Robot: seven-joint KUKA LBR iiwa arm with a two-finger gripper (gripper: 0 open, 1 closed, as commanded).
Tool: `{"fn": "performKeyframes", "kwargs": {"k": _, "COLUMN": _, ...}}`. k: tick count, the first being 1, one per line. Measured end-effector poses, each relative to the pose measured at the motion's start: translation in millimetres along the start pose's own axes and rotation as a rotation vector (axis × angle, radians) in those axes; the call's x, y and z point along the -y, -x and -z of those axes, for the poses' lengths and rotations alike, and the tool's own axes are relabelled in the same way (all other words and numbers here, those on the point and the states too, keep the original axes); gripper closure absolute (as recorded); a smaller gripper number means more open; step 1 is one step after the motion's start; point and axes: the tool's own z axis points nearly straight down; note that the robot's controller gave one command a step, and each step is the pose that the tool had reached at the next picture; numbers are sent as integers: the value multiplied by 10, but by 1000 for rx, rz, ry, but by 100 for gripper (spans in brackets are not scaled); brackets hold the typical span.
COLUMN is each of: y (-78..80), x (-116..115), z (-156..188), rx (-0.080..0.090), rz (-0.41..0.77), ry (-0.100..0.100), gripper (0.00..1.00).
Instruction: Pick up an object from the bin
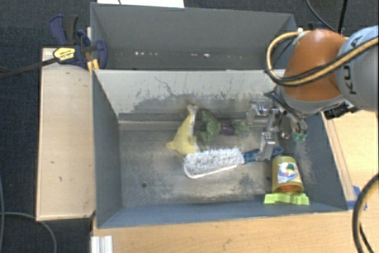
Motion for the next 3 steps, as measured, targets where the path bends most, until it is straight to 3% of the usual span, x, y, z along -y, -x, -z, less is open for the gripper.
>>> {"fn": "performKeyframes", "kwargs": {"k": 1, "y": 19, "x": -1, "z": 46, "rx": 8, "rz": 1, "ry": -1, "gripper": 0}}
{"fn": "performKeyframes", "kwargs": {"k": 2, "y": -87, "x": -539, "z": -143, "rx": 8, "rz": 42, "ry": -2, "gripper": 0}}
{"fn": "performKeyframes", "kwargs": {"k": 3, "y": -339, "x": -745, "z": -188, "rx": 8, "rz": 142, "ry": 4, "gripper": 0}}
